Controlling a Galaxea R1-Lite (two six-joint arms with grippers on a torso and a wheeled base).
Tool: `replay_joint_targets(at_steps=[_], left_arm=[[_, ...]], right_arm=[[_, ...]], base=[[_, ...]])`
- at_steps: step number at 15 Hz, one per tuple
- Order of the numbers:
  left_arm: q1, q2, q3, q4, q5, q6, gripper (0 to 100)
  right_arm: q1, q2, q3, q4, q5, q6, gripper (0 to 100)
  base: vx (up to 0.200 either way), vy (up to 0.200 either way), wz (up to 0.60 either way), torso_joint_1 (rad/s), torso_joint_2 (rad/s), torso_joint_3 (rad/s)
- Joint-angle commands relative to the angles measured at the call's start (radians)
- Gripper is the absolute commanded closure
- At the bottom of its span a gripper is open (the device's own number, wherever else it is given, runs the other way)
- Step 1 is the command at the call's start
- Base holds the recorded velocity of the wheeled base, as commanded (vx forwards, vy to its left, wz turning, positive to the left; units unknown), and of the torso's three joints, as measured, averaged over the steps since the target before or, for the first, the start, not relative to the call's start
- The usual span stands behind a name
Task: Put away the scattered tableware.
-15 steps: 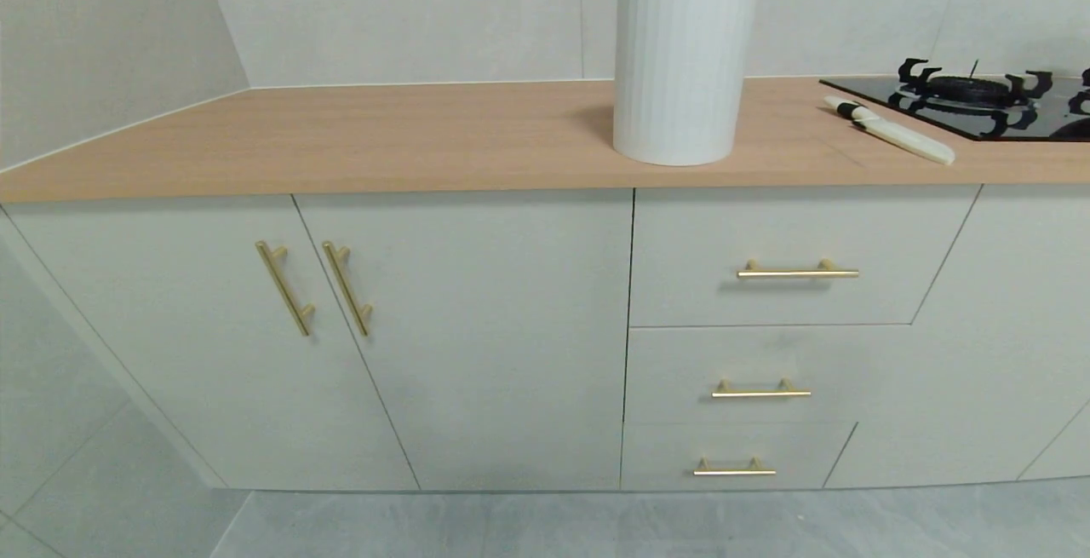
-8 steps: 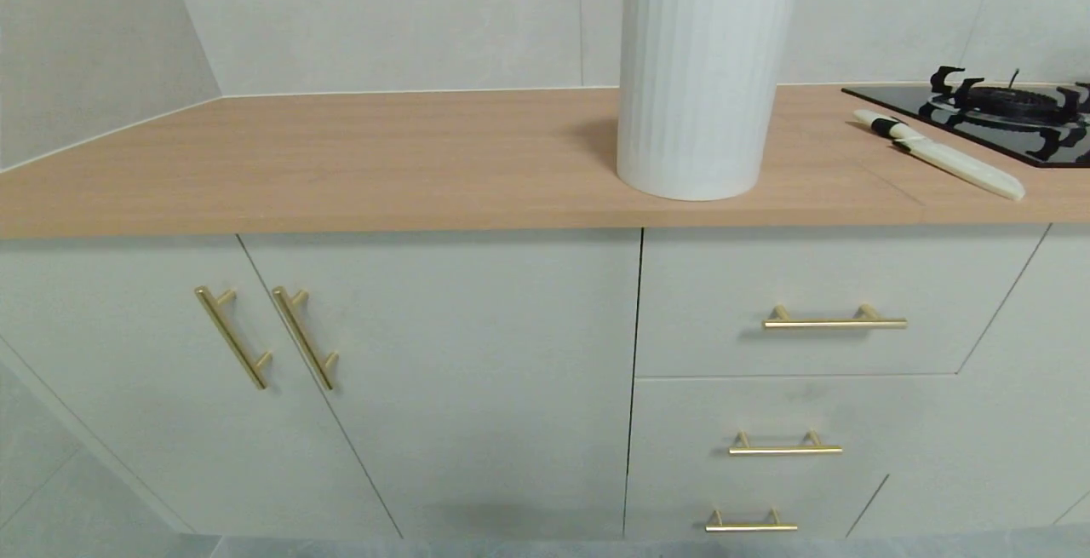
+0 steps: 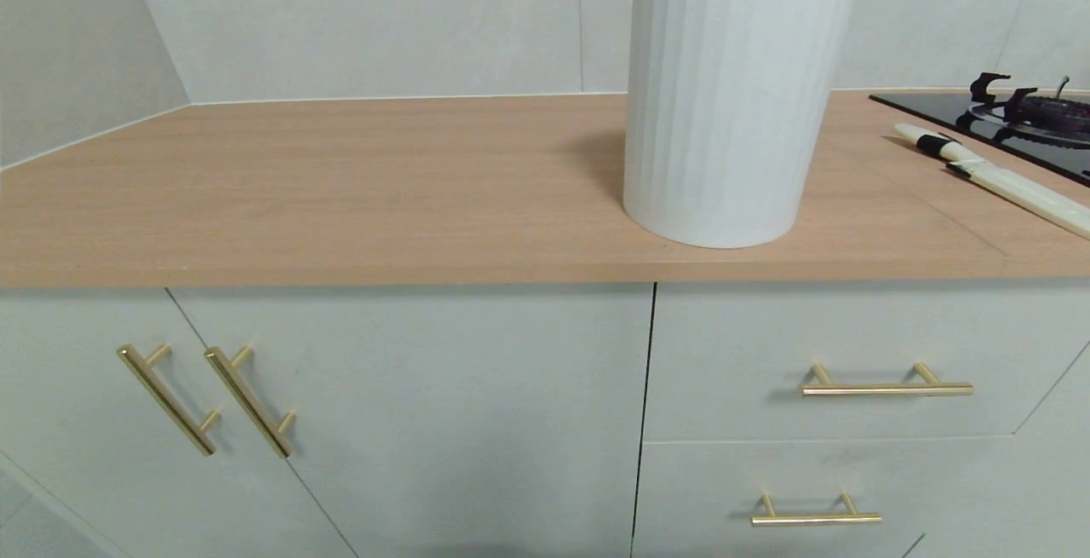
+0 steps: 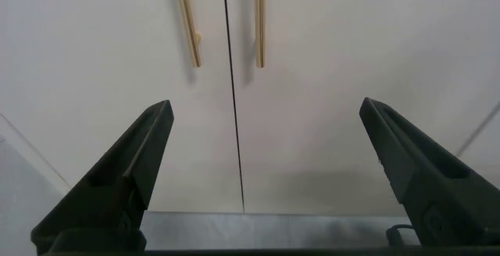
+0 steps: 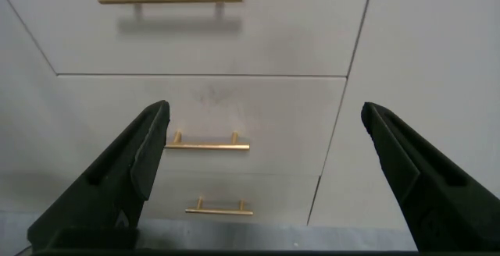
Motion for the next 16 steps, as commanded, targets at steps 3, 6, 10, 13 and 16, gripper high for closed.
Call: replay_joint_targets(at_steps=[3, 6, 10, 13, 16], left_arm=[[0.001, 0.0, 0.0, 0.0, 0.0, -0.001, 0], [0.001, 0.0, 0.0, 0.0, 0.001, 0.001, 0], [0.001, 0.0, 0.0, 0.0, 0.001, 0.001, 0], [0.001, 0.0, 0.0, 0.0, 0.001, 0.001, 0], [0.001, 0.0, 0.0, 0.0, 0.001, -0.002, 0]], right_arm=[[0.0, 0.002, 0.0, 0.0, 0.0, 0.0, 0], [0.0, 0.002, 0.0, 0.0, 0.0, 0.0, 0], [0.0, 0.002, 0.0, 0.0, 0.0, 0.0, 0], [0.0, 0.002, 0.0, 0.0, 0.0, 0.0, 0], [0.0, 0.002, 0.0, 0.0, 0.0, 0.0, 0]], base=[[0.0, 0.0, 0.0, 0.0, 0.0, 0.0], [0.0, -0.067, 0.0, 0.001, 0.0, 0.002], [0.0, -0.2, 0.0, 0.001, 0.0, 0.005], [0.0, -0.2, 0.0, 0.001, 0.0, 0.002], [0.0, -0.067, 0.0, 0.001, 0.0, 0.004]])
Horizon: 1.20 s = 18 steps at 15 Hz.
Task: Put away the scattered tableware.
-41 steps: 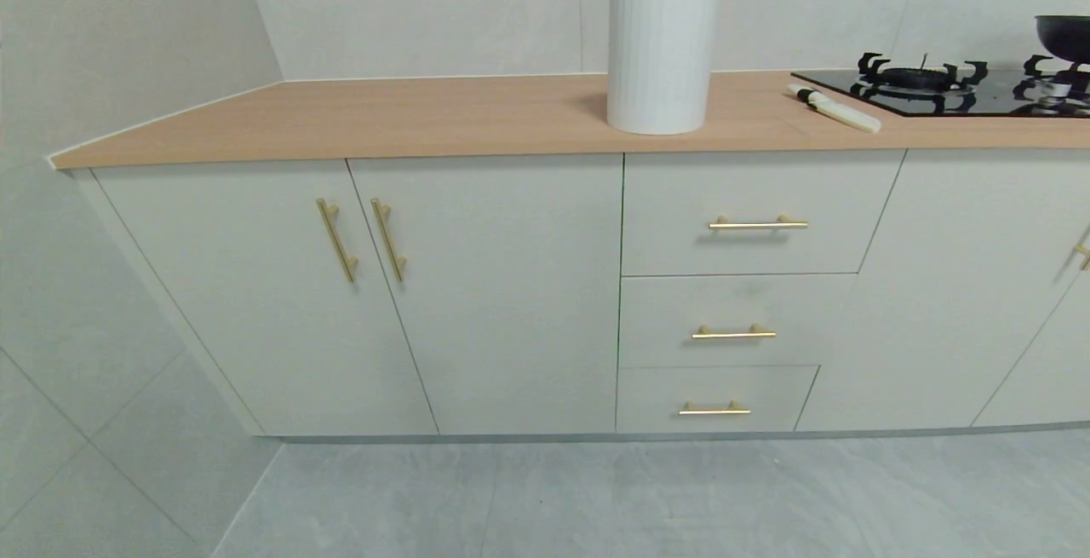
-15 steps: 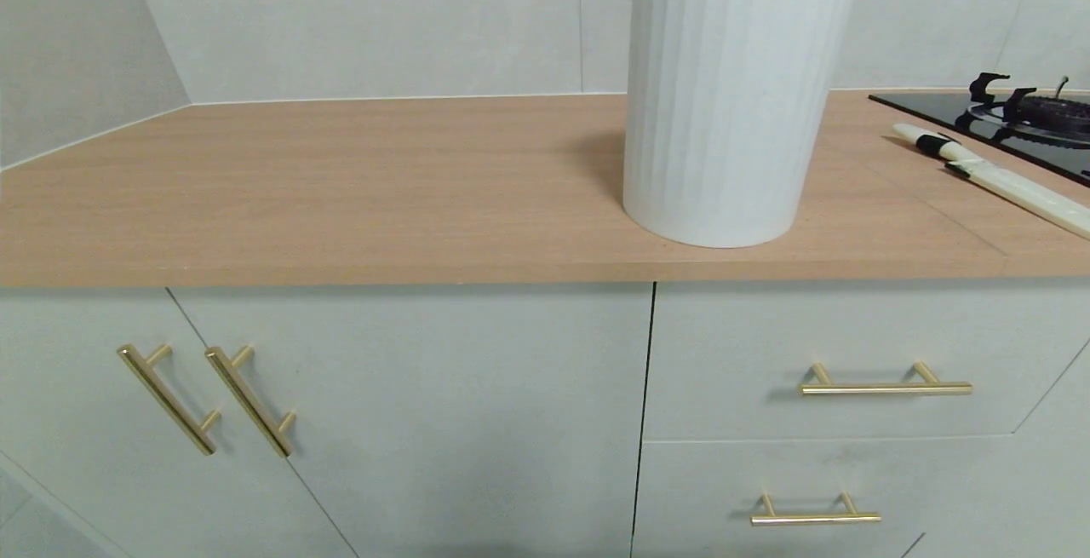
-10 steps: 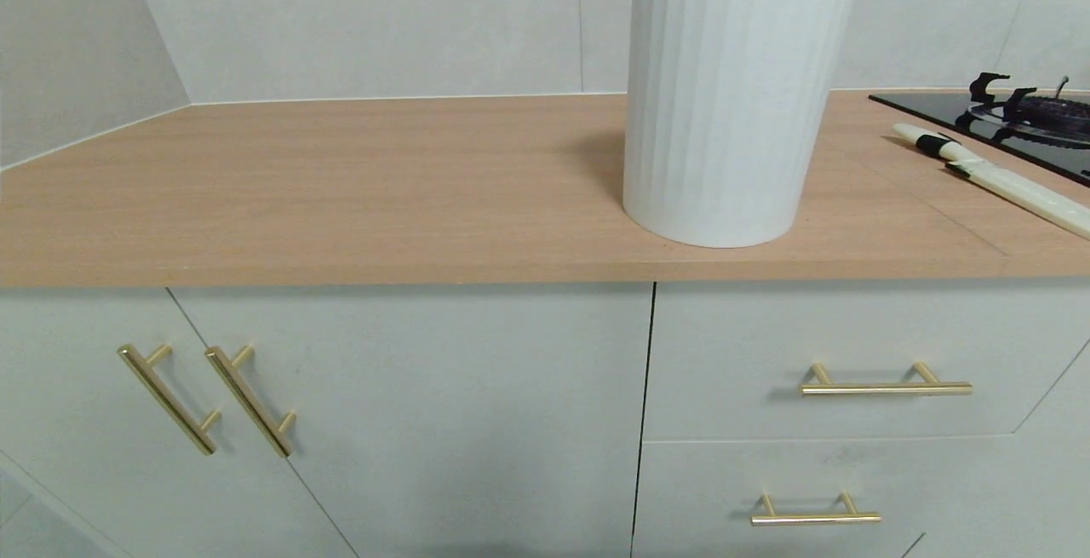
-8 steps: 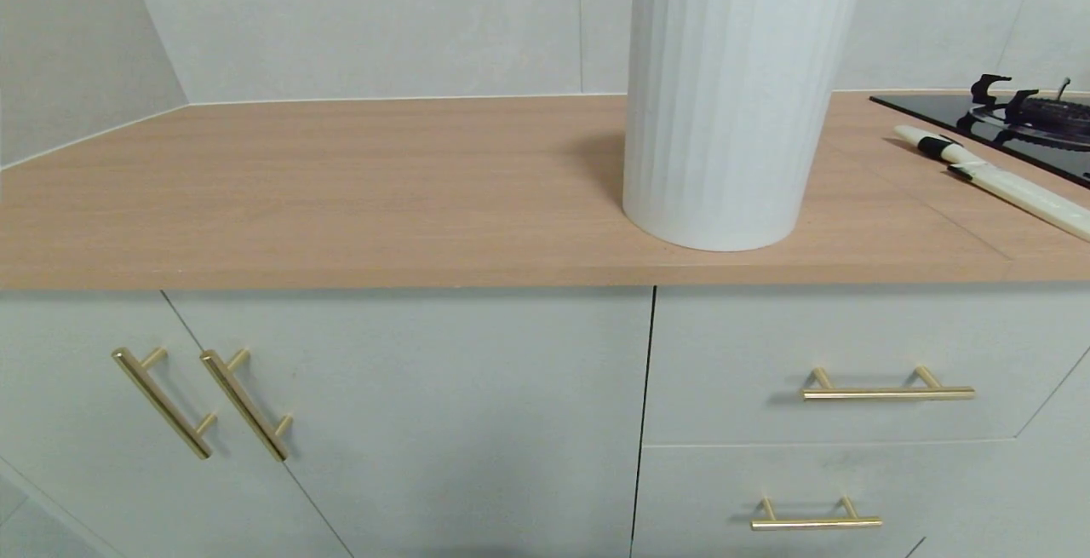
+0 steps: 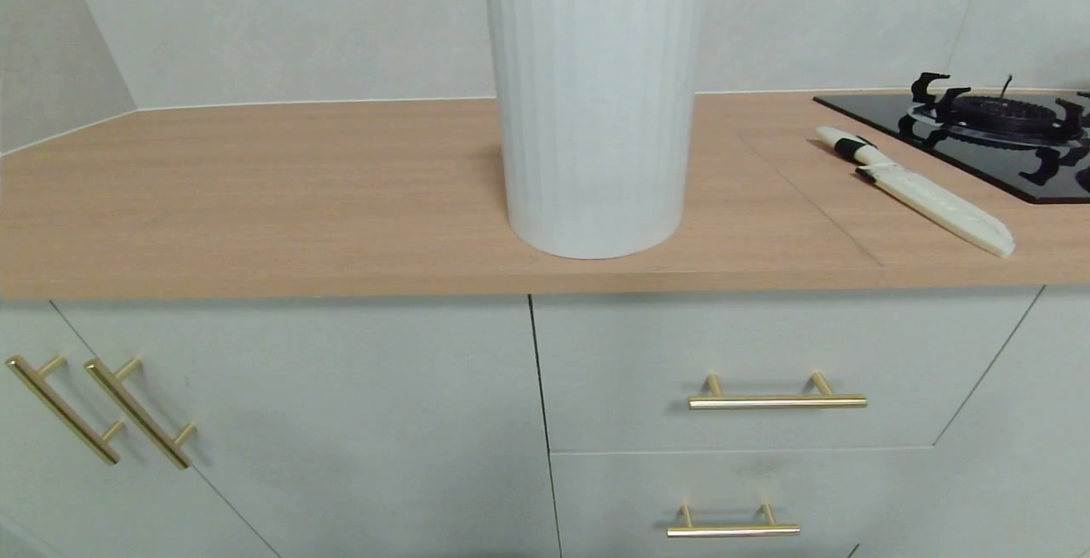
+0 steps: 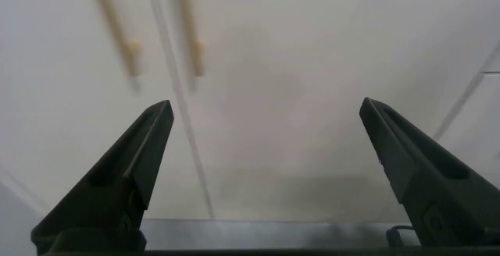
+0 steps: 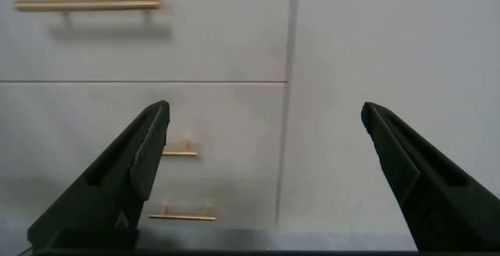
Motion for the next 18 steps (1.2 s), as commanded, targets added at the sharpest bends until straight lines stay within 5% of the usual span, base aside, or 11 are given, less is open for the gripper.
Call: replay_joint_targets(at_steps=[1, 18], left_arm=[[-0.001, 0.0, 0.0, 0.0, 0.0, -0.001, 0], [-0.001, 0.0, 0.0, 0.0, 0.0, -0.001, 0]], right_arm=[[0.0, 0.001, 0.0, 0.0, 0.0, 0.0, 0], [0.0, 0.001, 0.0, 0.0, 0.0, 0.0, 0]], base=[[0.0, 0.0, 0.0, 0.0, 0.0, 0.0], [0.0, 0.0, 0.0, 0.0, 0.0, 0.0]])
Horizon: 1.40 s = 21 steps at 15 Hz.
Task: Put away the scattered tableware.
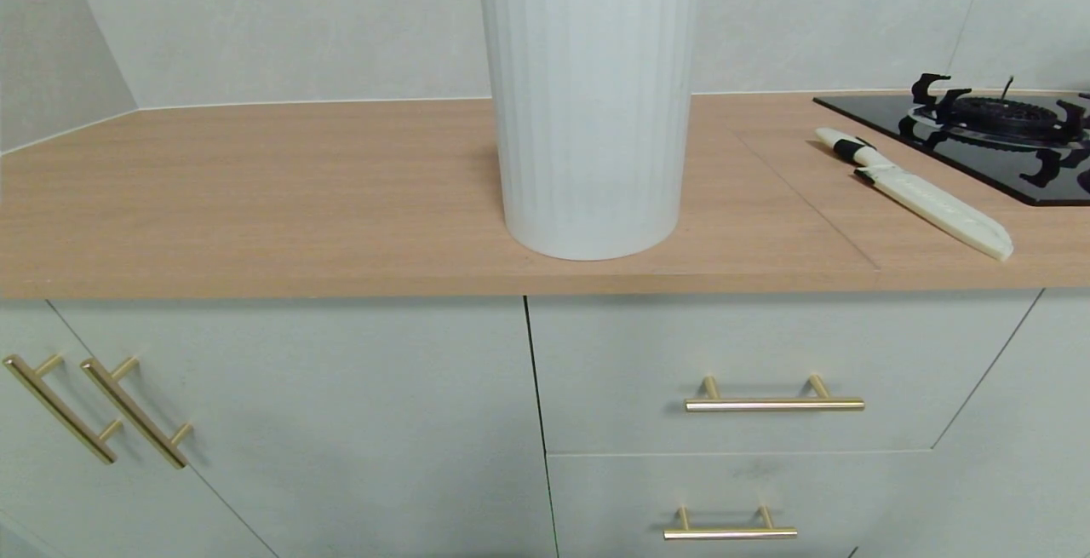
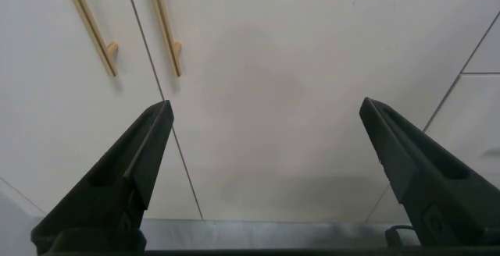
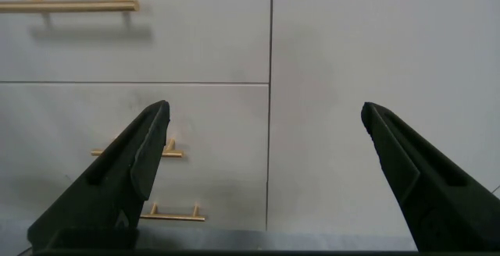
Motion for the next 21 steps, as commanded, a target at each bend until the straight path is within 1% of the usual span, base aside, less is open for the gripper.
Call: replay_joint_targets(at_steps=[1, 4, 8, 13, 21], left_arm=[[0.0, 0.0, 0.0, 0.0, 0.0, 0.0, 0], [0.0, 0.0, 0.0, 0.0, 0.001, 0.0, 0], [0.0, 0.0, 0.0, 0.0, 0.0, 0.0, 0], [0.0, 0.0, 0.0, 0.0, 0.0, 0.0, 0], [0.0, 0.0, 0.0, 0.0, 0.0, 0.0, 0]], right_arm=[[0.0, 0.001, 0.0, 0.0, 0.001, 0.0, 0], [0.0, 0.001, 0.0, 0.0, 0.001, 0.0, 0], [0.0, 0.001, 0.0, 0.0, 0.001, 0.0, 0], [0.0, 0.001, 0.0, 0.0, 0.001, 0.0, 0], [0.0, 0.001, 0.0, 0.0, 0.001, 0.0, 0]], base=[[0.0, 0.0, 0.0, 0.0, 0.0, 0.0], [0.0, 0.0, 0.0, 0.011, -0.05, -0.035], [0.0, 0.0, 0.0, 0.09, -0.27, -0.276], [0.0, 0.0, 0.0, 0.136, -0.51, -0.299], [0.0, 0.0, 0.0, 0.188, -0.47, -0.292]])
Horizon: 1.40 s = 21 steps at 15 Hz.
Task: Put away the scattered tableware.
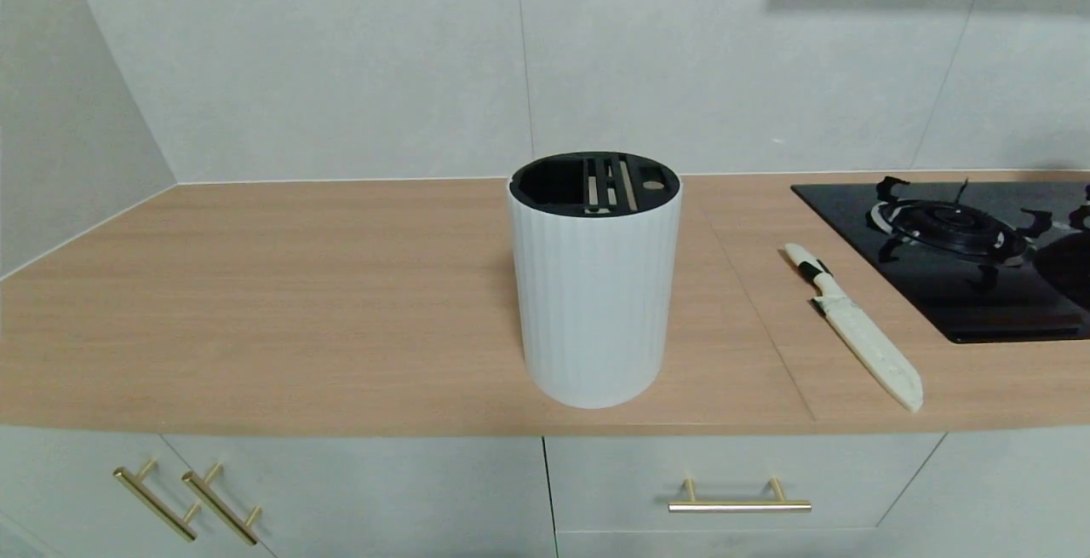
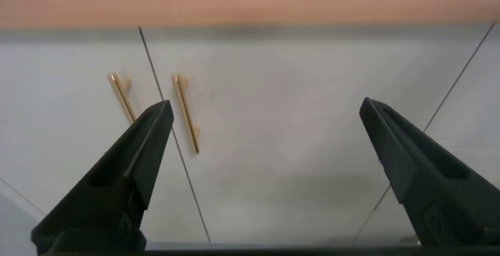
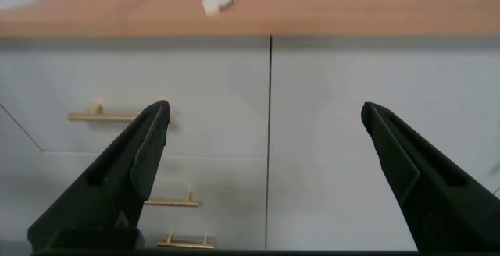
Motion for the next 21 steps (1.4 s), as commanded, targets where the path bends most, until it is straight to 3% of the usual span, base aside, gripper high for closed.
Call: replay_joint_targets(at_steps=[1, 21], left_arm=[[0.0, 0.0, 0.0, 0.0, 0.001, 0.0, 0], [0.0, 0.0, 0.0, 0.0, 0.001, 0.0, 0]], right_arm=[[0.0, 0.001, 0.0, 0.0, 0.001, 0.0, 0], [0.0, 0.001, 0.0, 0.0, 0.001, -0.002, 0]], base=[[0.0, 0.0, 0.0, 0.212, -0.49, -0.281], [0.0, 0.0, 0.0, 0.241, -0.52, -0.281]])
